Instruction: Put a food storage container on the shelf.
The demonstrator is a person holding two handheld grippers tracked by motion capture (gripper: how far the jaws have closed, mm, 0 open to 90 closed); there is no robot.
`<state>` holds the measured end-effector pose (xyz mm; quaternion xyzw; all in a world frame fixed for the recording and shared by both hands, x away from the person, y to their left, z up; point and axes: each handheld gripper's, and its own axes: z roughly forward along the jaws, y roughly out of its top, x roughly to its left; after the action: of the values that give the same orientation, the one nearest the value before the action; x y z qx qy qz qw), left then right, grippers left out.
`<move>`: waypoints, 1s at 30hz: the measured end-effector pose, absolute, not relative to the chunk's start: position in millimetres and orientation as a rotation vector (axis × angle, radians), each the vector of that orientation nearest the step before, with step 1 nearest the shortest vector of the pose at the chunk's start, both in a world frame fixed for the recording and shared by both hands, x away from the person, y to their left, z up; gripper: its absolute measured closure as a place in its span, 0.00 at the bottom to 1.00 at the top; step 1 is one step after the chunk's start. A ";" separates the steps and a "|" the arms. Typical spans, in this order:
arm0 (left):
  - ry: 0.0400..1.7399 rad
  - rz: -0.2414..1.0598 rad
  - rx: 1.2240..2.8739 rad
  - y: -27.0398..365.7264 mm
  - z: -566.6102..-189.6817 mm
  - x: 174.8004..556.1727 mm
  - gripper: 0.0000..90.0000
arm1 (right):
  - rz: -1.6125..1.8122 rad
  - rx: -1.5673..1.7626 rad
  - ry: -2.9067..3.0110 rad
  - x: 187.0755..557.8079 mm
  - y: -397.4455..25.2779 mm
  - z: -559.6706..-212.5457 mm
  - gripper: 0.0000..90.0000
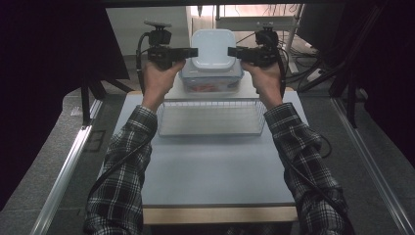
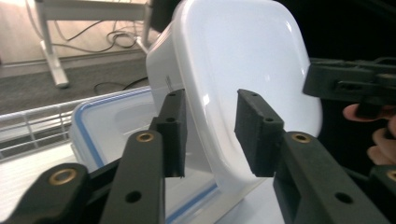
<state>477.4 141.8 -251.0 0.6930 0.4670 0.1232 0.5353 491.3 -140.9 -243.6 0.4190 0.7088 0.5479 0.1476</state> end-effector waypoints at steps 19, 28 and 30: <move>1.129 0.356 1.676 137.8 -246.4 494.0 0.64 | 1.493 1.215 1.996 511.4 -131.5 -242.1 0.70; 1.008 0.383 1.734 135.9 -249.4 484.8 0.36 | 1.530 1.084 2.058 499.1 -132.6 -240.5 0.50; 0.982 0.382 1.748 136.0 -250.2 481.3 0.31 | 1.528 1.065 2.072 496.6 -133.4 -242.0 0.43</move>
<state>481.3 136.0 -250.2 0.7299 0.4101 0.1595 0.5231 496.6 -133.4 -242.0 0.3764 0.7320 0.5397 0.1768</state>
